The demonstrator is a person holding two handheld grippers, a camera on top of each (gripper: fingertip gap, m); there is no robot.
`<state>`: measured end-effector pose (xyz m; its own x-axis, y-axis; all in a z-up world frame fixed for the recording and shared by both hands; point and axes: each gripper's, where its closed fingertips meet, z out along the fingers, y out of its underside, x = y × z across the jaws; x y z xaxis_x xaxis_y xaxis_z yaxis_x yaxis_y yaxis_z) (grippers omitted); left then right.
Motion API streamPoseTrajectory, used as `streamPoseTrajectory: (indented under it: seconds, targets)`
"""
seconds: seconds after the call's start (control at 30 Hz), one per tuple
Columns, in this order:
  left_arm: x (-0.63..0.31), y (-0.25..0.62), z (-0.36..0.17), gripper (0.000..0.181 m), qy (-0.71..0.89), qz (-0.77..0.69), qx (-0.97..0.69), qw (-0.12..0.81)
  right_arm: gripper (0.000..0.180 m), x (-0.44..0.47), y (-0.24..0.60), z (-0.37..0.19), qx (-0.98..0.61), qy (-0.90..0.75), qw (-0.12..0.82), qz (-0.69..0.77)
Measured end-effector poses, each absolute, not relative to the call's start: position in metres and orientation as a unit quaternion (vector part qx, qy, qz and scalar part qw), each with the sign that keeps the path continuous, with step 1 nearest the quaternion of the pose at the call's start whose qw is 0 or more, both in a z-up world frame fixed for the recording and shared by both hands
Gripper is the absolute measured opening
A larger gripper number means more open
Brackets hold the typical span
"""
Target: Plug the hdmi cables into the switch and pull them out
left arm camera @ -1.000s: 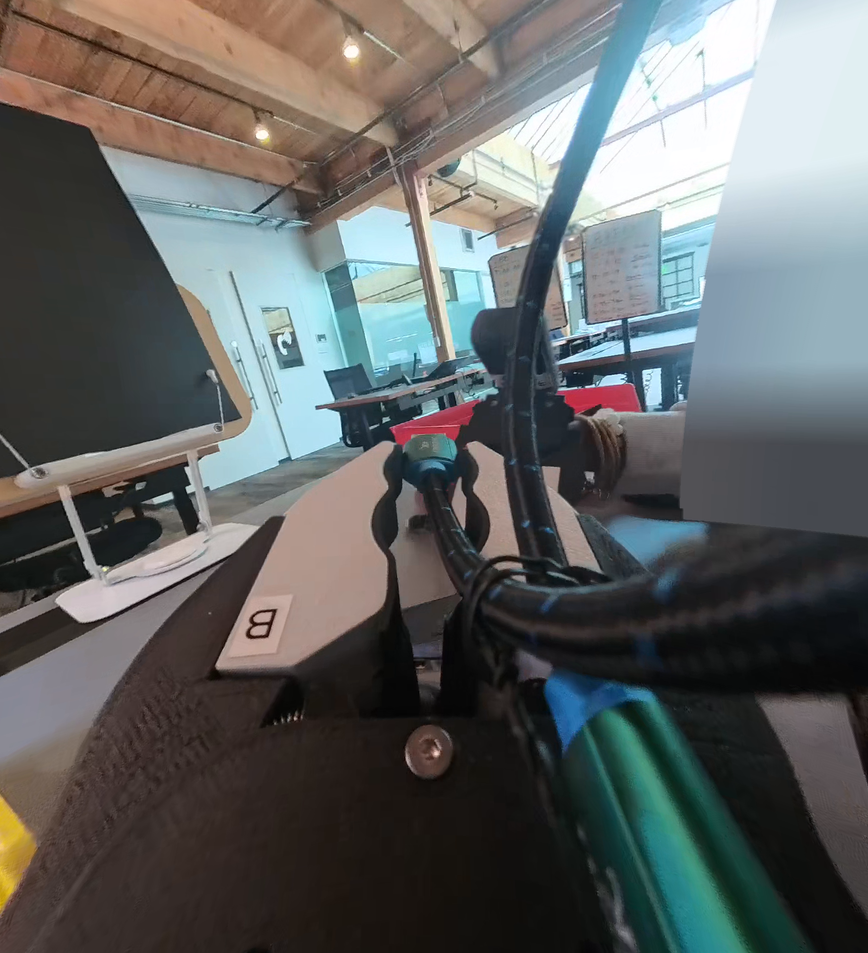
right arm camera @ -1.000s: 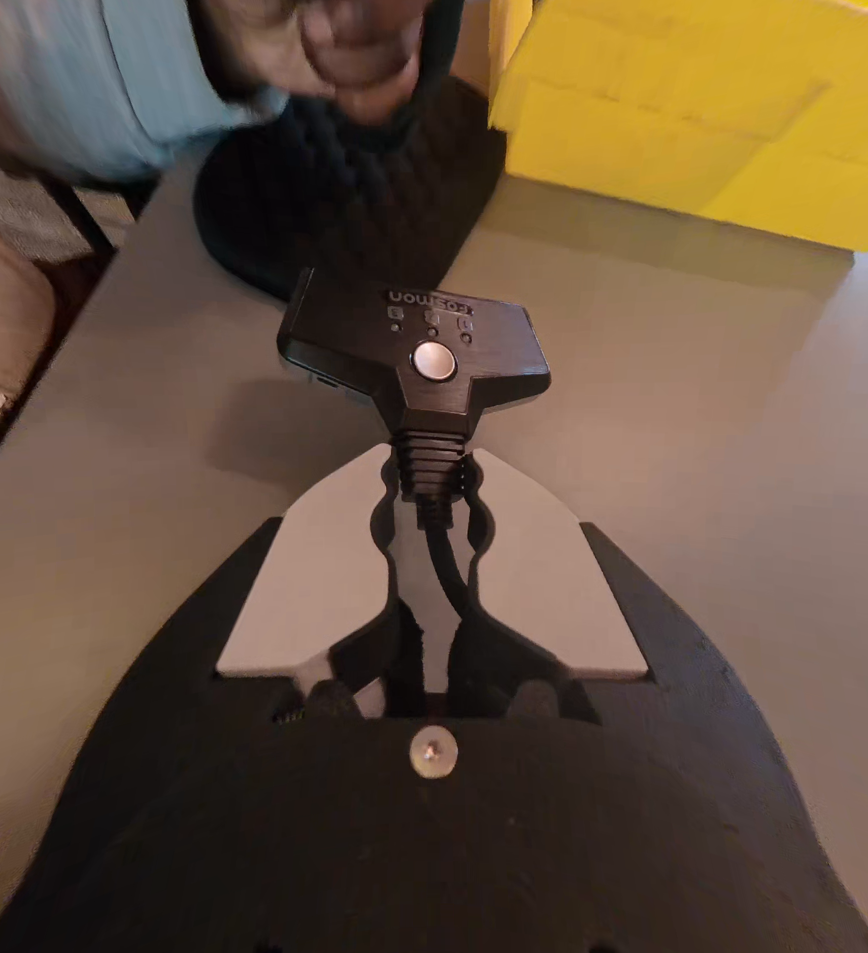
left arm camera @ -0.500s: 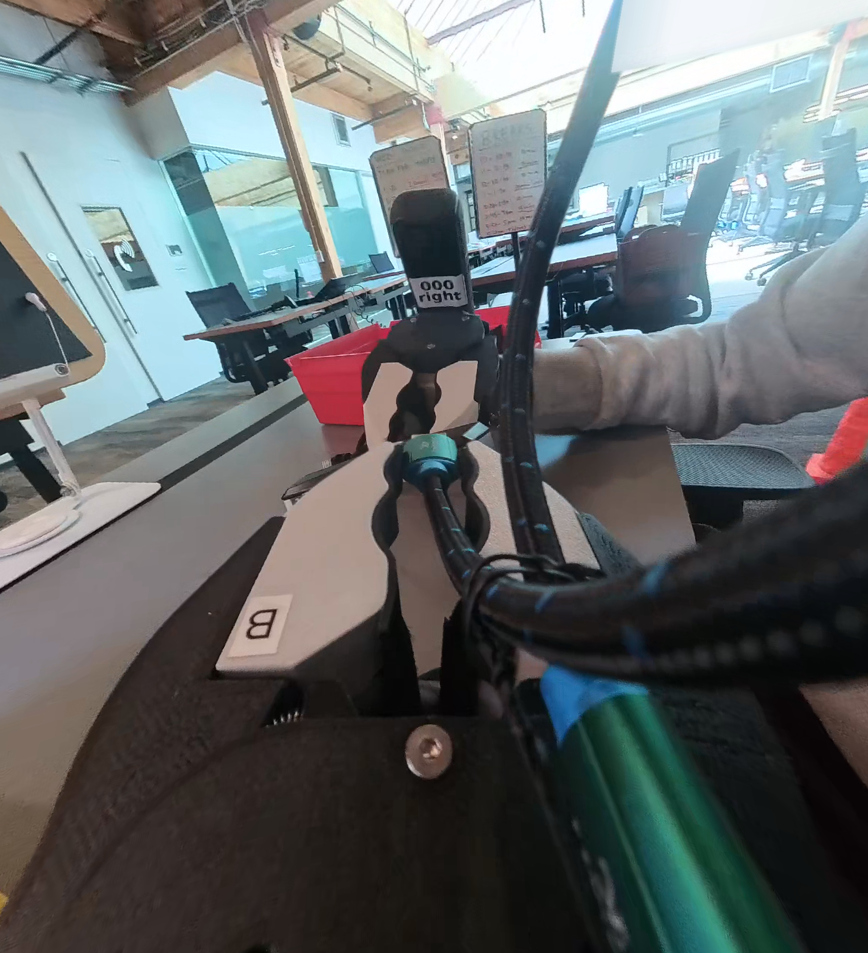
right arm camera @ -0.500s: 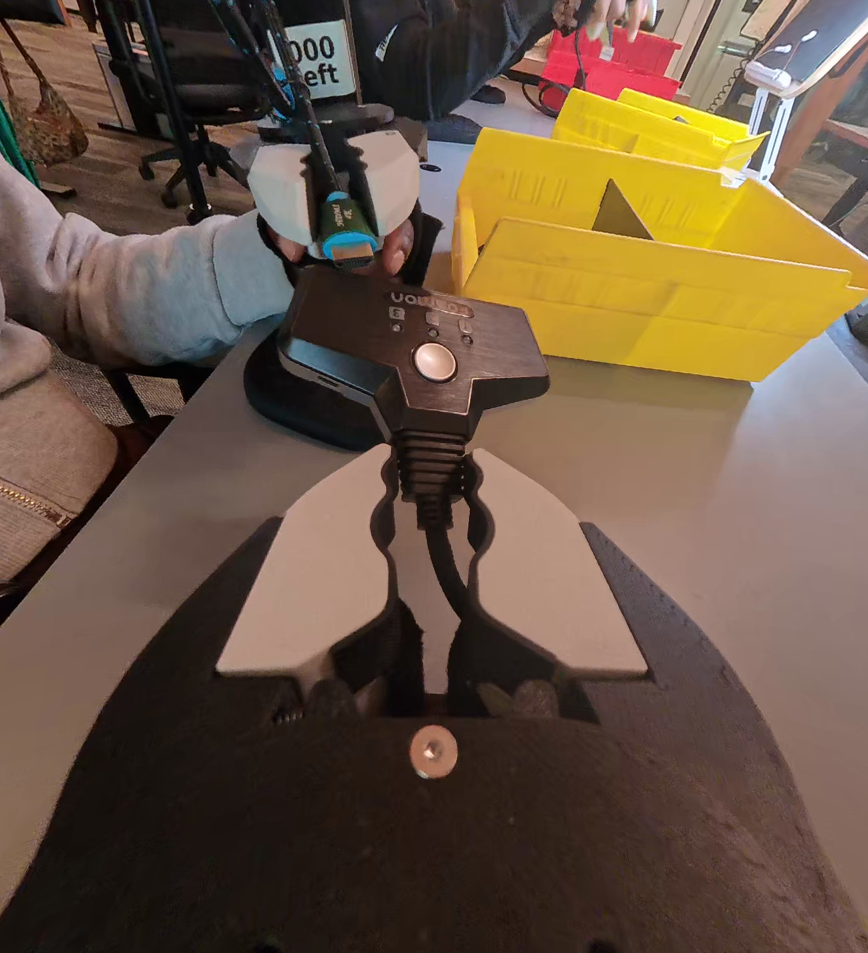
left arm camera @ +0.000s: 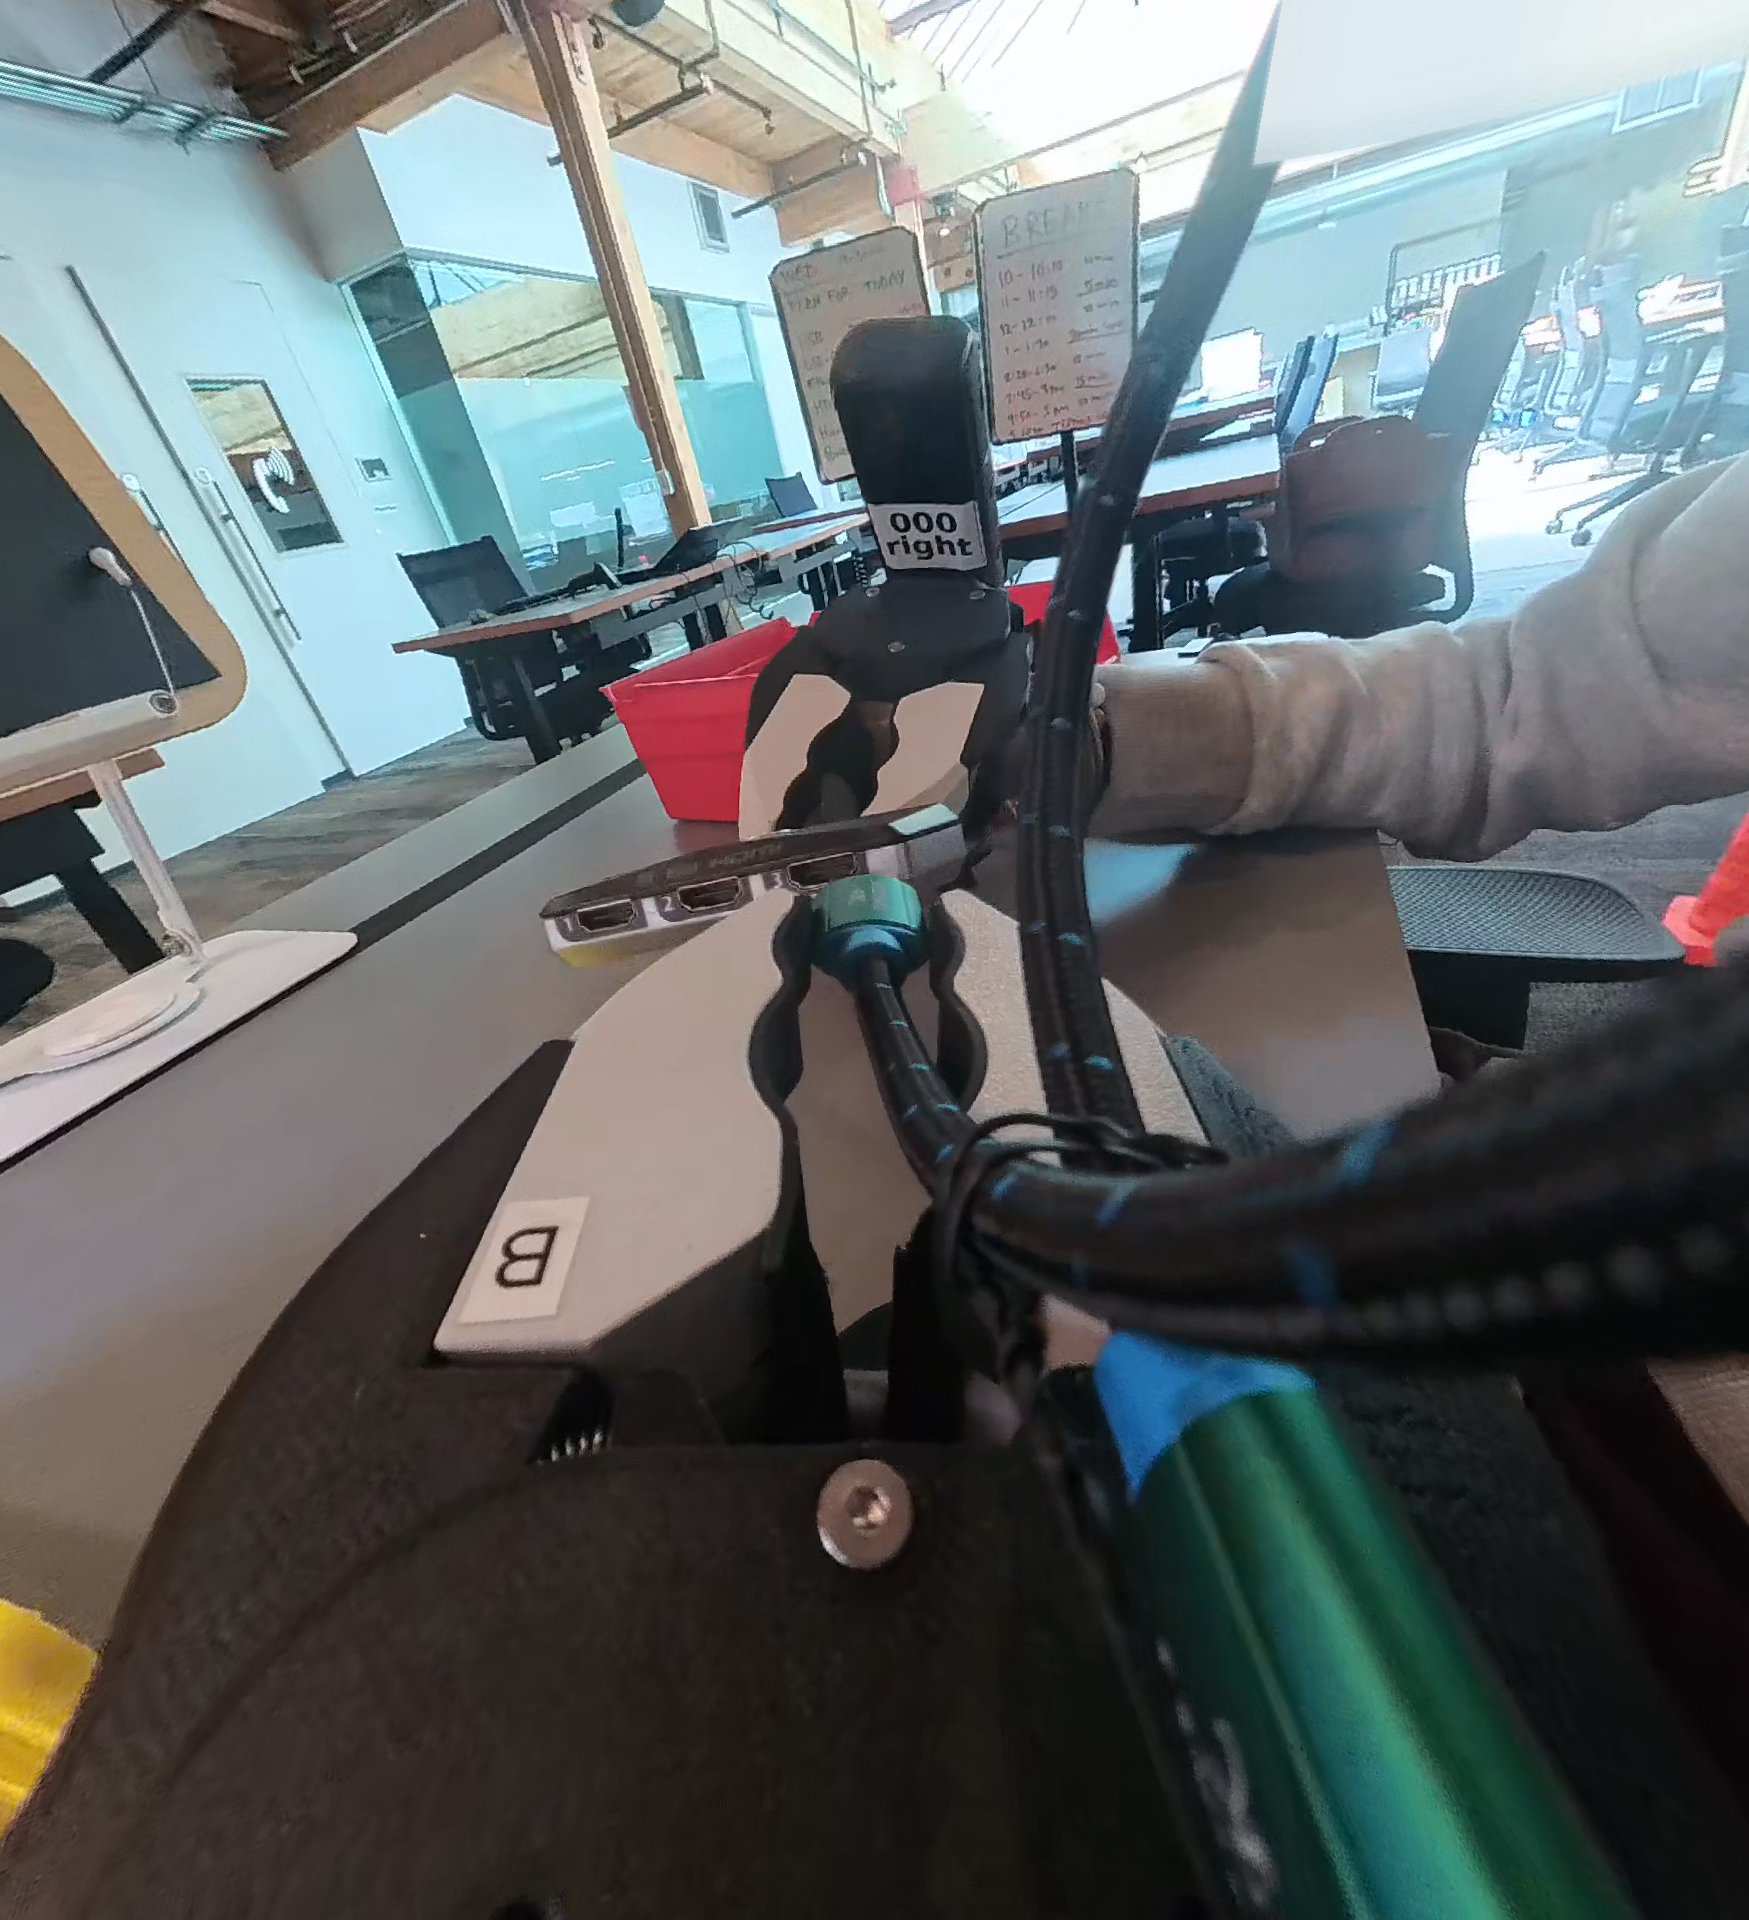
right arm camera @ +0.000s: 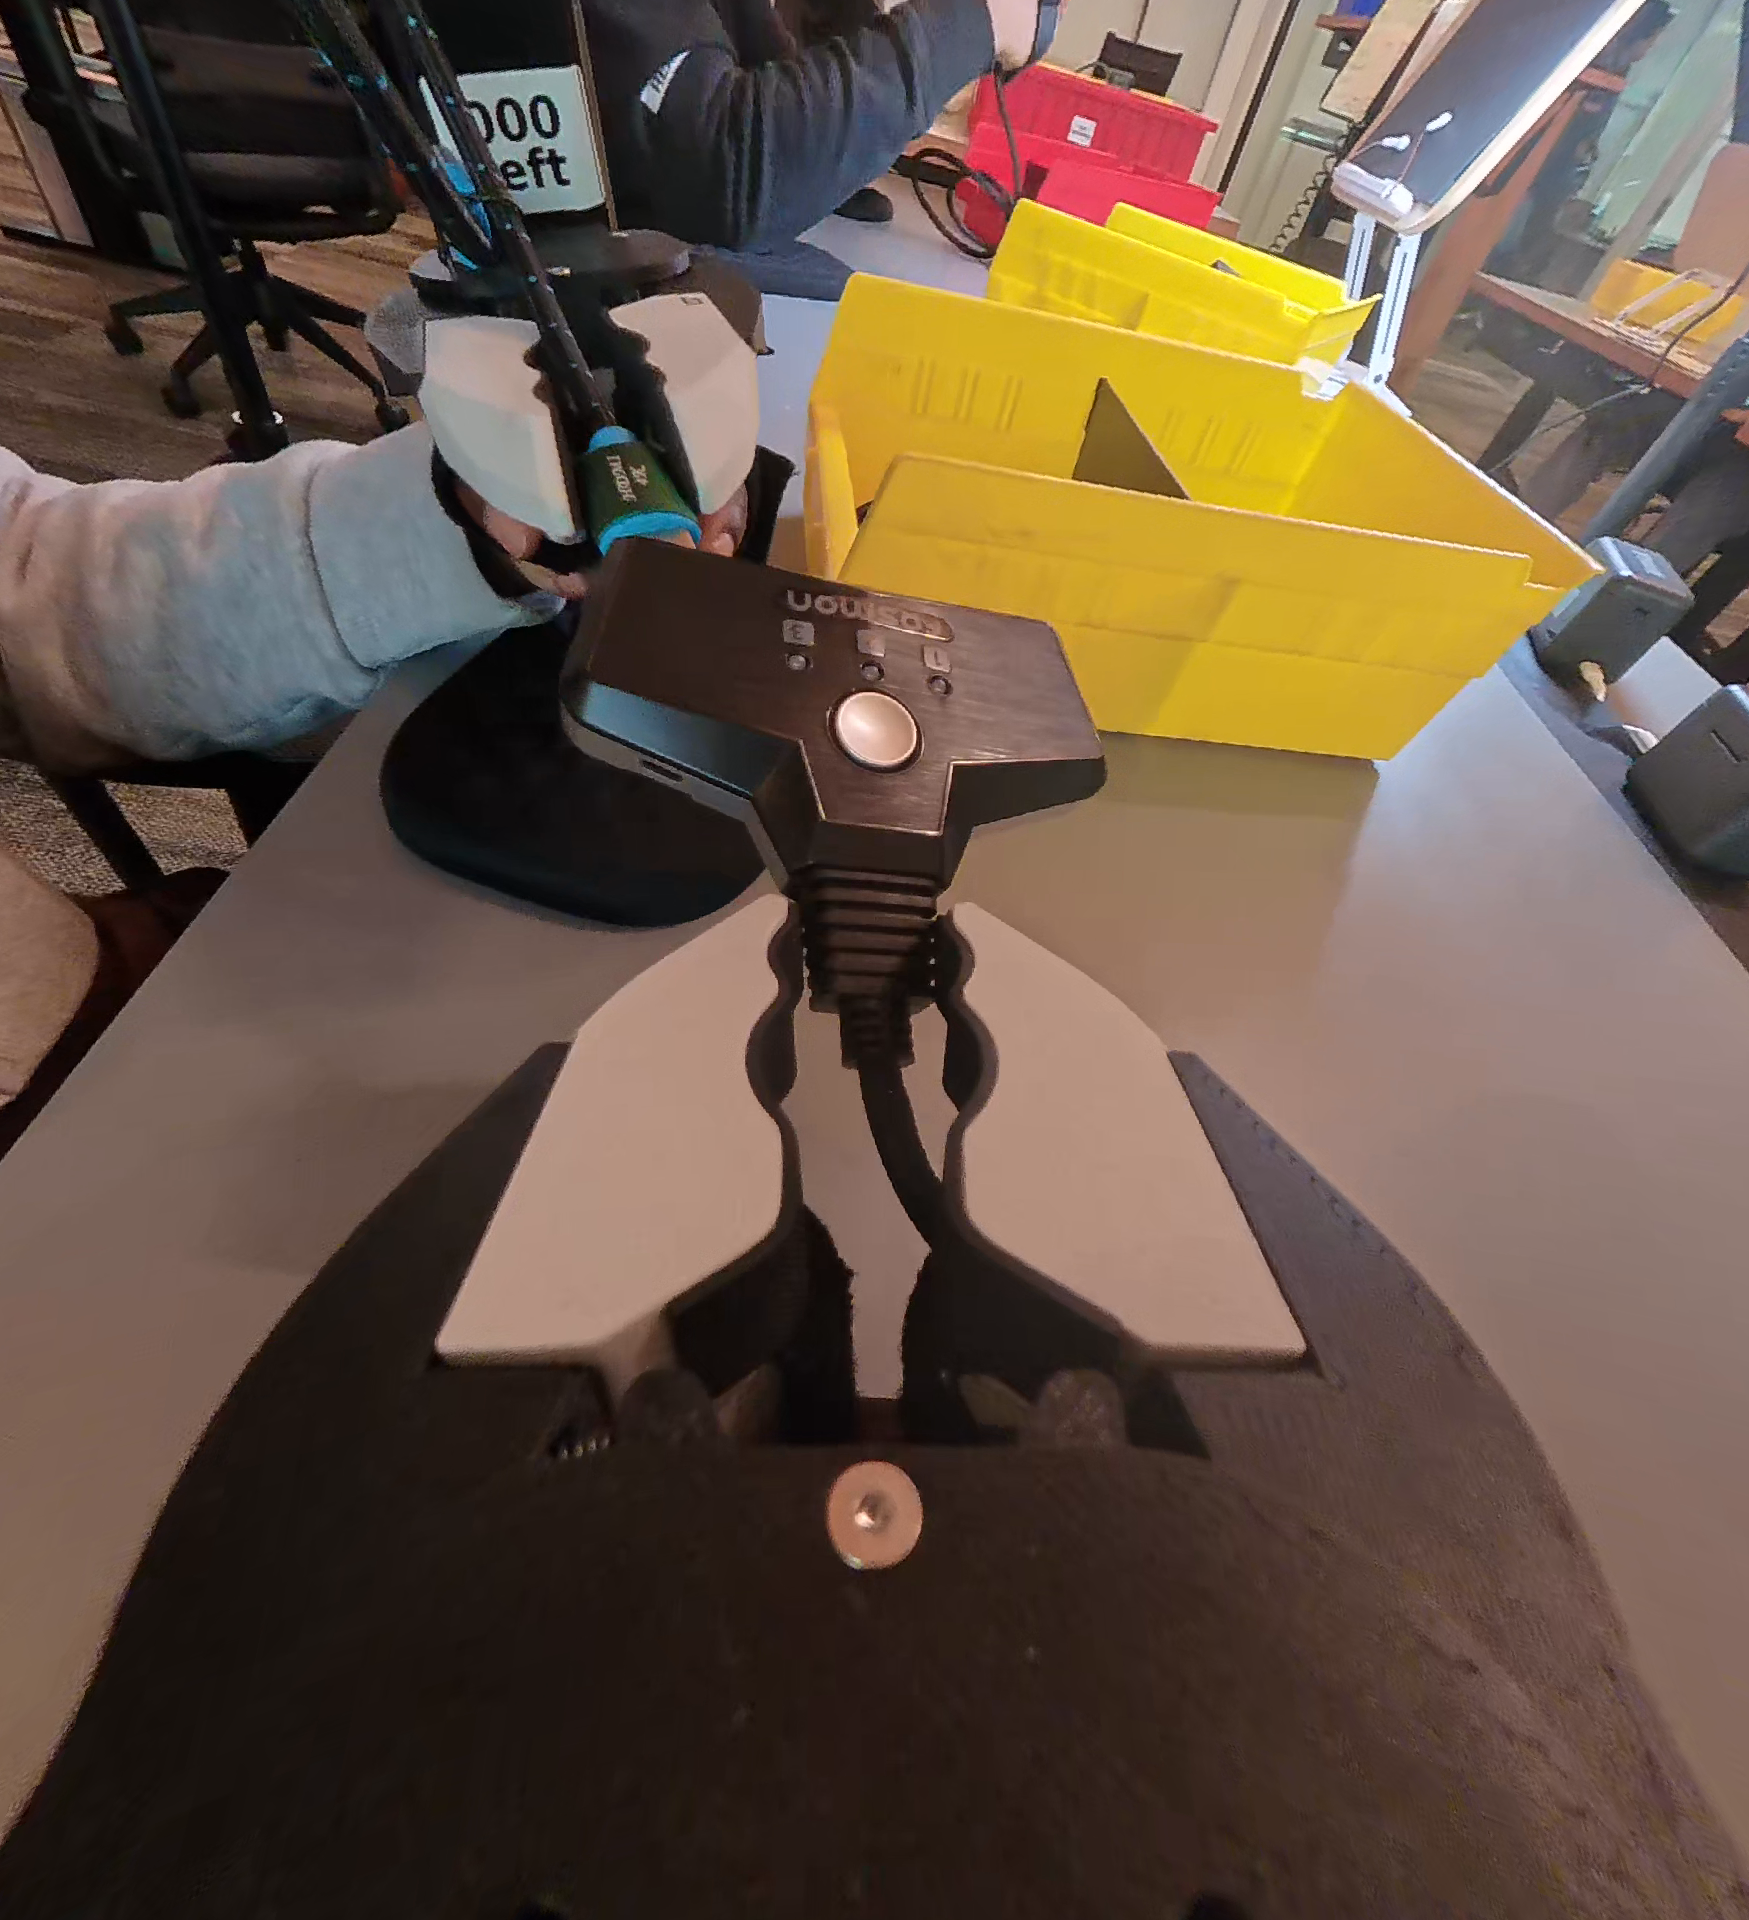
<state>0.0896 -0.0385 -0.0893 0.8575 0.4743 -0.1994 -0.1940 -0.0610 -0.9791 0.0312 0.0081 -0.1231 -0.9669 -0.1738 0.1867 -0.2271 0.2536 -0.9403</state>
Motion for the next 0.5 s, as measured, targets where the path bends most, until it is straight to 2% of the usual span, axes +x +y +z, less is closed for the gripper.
streamPoseTrajectory:
  seconds: [0.5]
  targets:
    - [0.09, -0.038, -0.094, 0.022, -0.097, 0.243, -0.696, 0.668, 0.024, 0.041, 0.01, -0.127, 0.168, -0.792, 0.027, 0.586]
